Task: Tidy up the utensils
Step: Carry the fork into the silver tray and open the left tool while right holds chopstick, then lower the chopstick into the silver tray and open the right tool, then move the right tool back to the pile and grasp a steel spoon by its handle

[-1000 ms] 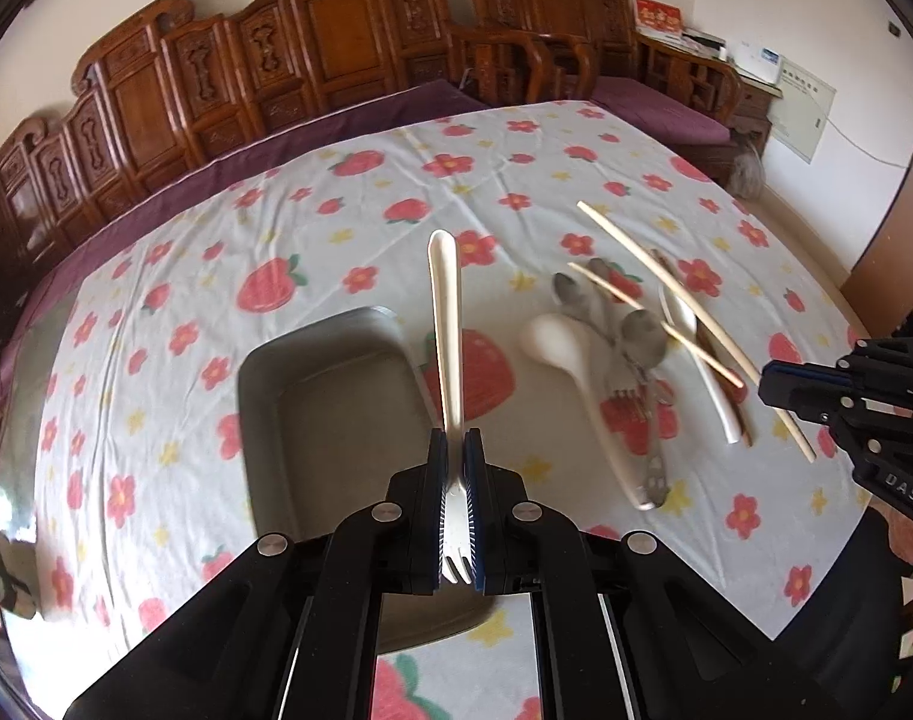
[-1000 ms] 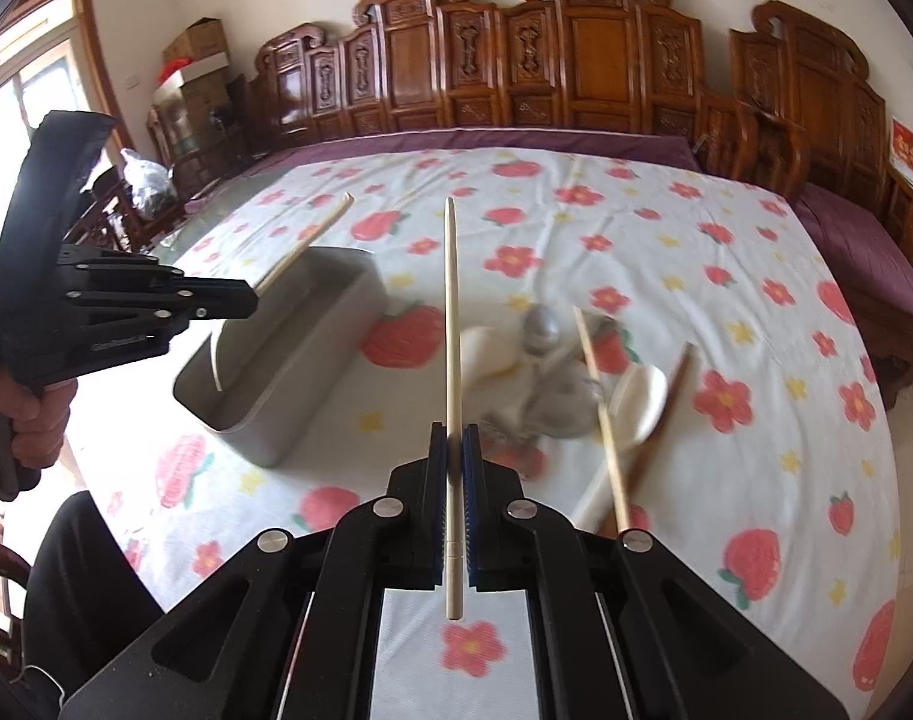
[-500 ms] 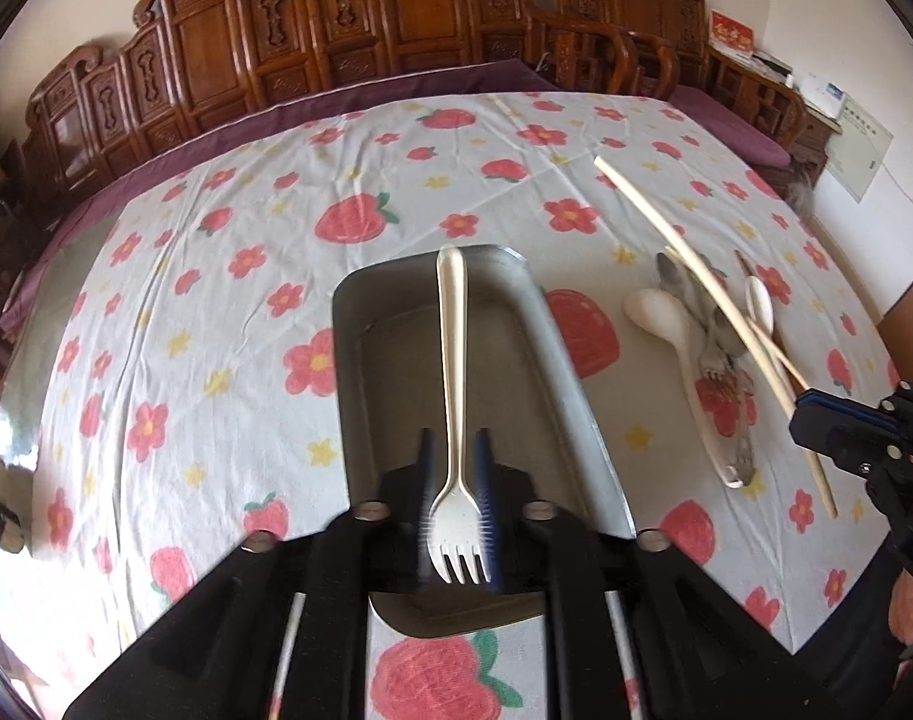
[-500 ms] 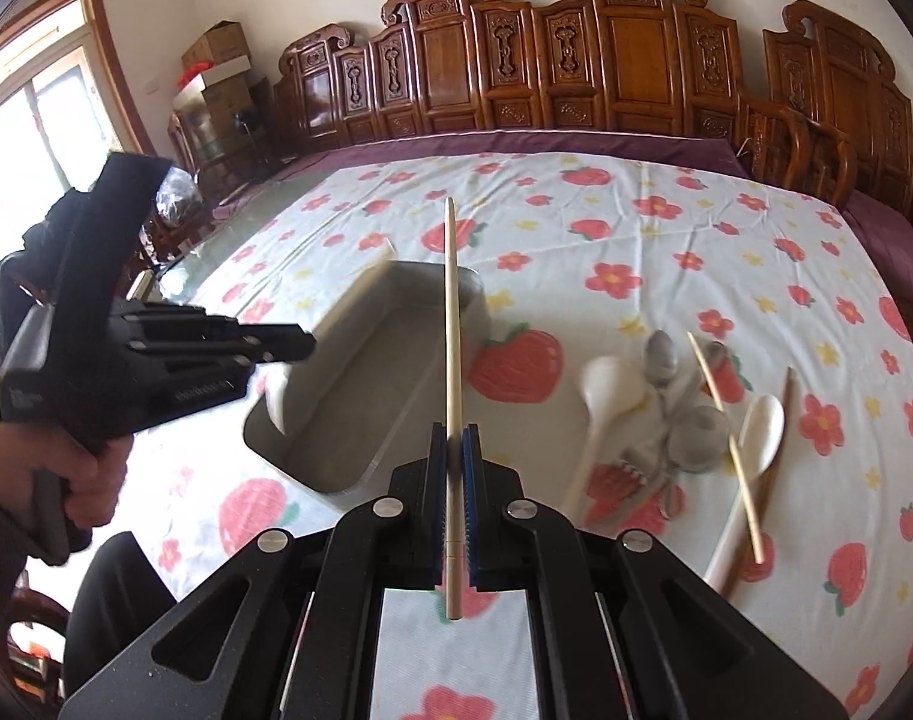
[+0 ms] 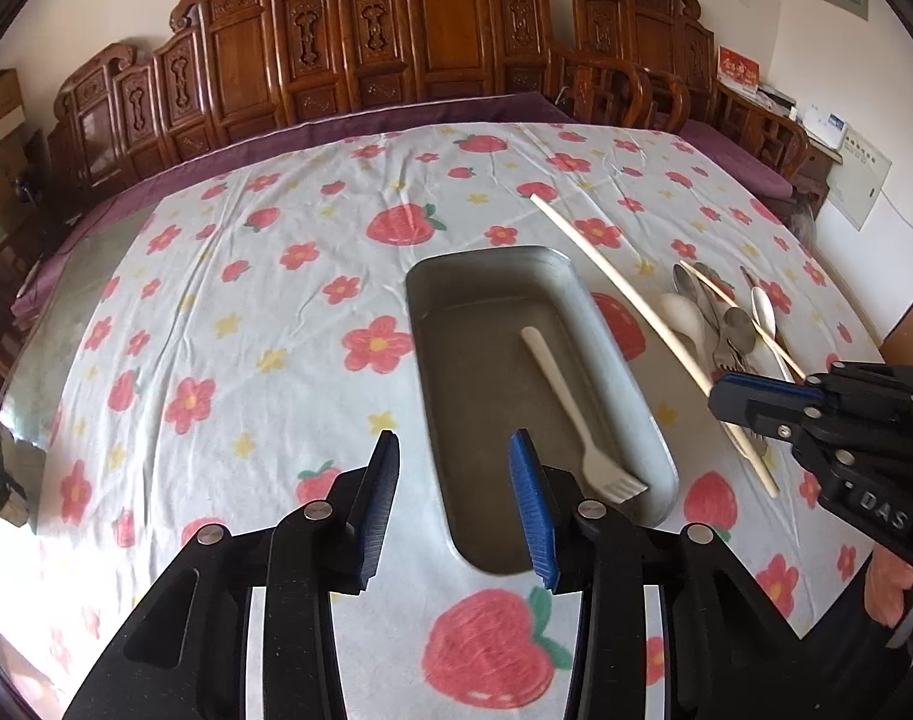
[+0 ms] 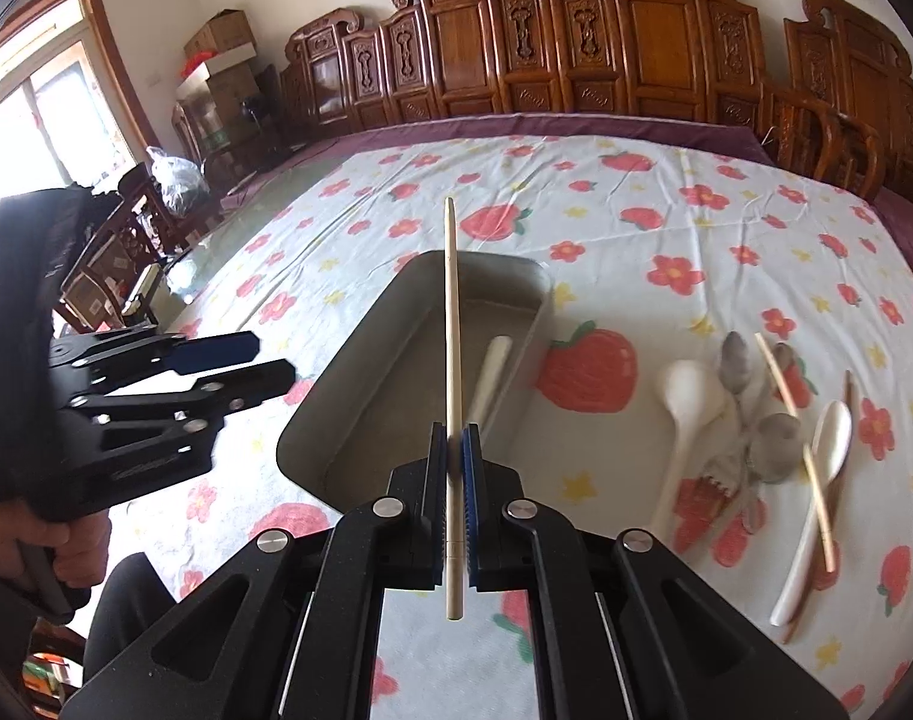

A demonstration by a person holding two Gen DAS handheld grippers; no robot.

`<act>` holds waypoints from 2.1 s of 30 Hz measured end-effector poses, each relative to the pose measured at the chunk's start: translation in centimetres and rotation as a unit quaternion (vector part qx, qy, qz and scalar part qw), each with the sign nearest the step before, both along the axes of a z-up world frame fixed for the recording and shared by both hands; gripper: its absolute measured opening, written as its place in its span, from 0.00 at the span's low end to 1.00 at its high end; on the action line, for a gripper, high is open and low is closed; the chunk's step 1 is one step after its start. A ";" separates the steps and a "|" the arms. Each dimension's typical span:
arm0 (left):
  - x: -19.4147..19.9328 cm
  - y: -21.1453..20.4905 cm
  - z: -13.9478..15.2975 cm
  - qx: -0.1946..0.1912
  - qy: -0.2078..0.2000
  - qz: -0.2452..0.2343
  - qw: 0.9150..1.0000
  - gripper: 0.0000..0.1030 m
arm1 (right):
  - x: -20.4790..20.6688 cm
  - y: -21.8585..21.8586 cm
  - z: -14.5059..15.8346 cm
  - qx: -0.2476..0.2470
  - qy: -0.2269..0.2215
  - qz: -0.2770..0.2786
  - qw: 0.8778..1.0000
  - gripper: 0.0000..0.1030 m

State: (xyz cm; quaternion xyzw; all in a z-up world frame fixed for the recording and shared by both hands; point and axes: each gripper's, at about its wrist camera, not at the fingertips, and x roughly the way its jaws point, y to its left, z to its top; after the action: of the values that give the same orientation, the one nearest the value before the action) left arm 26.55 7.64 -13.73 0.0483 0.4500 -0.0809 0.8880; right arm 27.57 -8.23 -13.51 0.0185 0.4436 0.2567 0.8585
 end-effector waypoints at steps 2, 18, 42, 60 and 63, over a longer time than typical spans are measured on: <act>-0.2 0.9 0.0 -0.004 0.000 0.005 1.000 0.35 | 0.4 0.9 -0.4 0.002 0.006 -0.001 1.000 0.06; -1.4 4.2 0.1 -0.009 -0.010 0.020 1.000 0.36 | 3.6 3.6 -1.7 0.003 0.033 -0.019 0.999 0.09; -2.7 -7.9 1.1 -0.040 -0.043 -0.066 0.996 0.71 | -1.6 -15.3 -0.5 -0.054 -0.016 -0.081 0.995 0.27; -4.2 -11.8 0.1 -0.055 -0.038 -0.085 0.994 0.73 | 2.1 -13.0 -7.5 -0.035 0.060 -0.119 0.990 0.37; -4.3 -11.7 0.0 -0.055 -0.038 -0.083 0.994 0.73 | 2.4 -12.6 -7.8 -0.038 0.063 -0.127 0.989 0.37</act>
State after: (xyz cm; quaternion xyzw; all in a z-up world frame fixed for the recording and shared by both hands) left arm 22.21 -4.02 -13.70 0.0399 0.4051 -0.1774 0.8960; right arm 29.96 -20.82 -21.36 0.0584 0.5006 0.1273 0.8543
